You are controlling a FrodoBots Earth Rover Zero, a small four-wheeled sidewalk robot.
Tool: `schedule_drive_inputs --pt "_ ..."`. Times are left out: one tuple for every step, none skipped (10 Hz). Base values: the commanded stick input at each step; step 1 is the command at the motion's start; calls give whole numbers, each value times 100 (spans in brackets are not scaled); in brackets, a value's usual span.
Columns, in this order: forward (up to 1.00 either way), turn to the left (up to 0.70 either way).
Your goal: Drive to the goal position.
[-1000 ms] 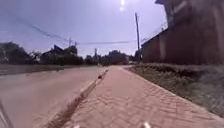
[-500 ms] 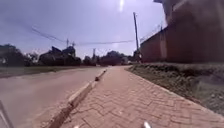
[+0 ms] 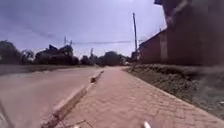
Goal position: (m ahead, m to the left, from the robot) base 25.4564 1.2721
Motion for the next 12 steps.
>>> schedule_drive_inputs --pt "70 0" --pt "70 0" --pt "70 0" --pt "70 0" --pt "70 0" --pt "70 0" --pt "70 0" --pt "70 0" --pt "70 0" --pt "70 0" --pt "70 0" --pt "70 0"
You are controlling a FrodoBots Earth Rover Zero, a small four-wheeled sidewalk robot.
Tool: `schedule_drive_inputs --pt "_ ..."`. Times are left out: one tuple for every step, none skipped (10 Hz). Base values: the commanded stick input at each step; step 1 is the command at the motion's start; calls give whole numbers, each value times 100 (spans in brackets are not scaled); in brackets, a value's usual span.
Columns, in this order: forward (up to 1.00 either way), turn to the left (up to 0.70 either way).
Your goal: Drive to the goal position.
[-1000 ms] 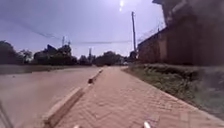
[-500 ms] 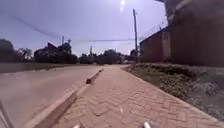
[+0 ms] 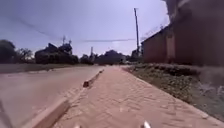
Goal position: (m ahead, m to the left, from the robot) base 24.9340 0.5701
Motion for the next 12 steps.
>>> schedule_drive_inputs --pt "70 0" --pt "70 0" --pt "70 0" --pt "70 0" --pt "70 0" --pt "70 0" --pt "70 0" --pt "70 0" --pt "70 0" --pt "70 0" --pt "70 0" --pt "70 0"
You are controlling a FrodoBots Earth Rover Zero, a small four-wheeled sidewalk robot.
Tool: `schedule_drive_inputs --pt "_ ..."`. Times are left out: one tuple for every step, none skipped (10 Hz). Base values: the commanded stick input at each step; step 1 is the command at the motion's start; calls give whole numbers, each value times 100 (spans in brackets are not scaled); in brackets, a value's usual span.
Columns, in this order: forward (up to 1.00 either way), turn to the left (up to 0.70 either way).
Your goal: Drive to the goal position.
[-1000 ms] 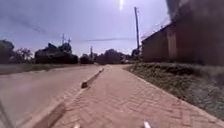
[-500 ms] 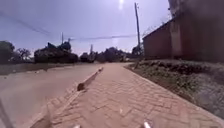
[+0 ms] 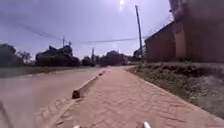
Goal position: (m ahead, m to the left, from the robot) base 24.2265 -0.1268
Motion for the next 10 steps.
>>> schedule_drive_inputs --pt "70 0" --pt "70 0" --pt "70 0" --pt "70 0" --pt "70 0" --pt "70 0" --pt "70 0" --pt "70 0" --pt "70 0" --pt "70 0"
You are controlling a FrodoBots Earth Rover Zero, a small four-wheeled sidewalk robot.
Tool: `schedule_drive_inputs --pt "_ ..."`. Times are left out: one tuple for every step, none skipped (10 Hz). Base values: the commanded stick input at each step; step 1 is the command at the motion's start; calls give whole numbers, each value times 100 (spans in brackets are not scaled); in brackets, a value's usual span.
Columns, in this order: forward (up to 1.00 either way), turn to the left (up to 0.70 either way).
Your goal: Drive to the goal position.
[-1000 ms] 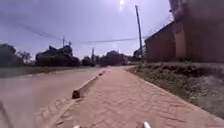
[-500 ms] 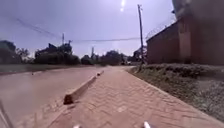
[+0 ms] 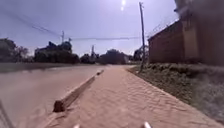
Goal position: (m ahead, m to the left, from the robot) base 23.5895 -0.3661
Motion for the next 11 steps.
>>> schedule_drive_inputs --pt "70 0" --pt "70 0" --pt "70 0" --pt "70 0" --pt "70 0" --pt "70 0" --pt "70 0" --pt "70 0" --pt "70 0" --pt "70 0" --pt "70 0"
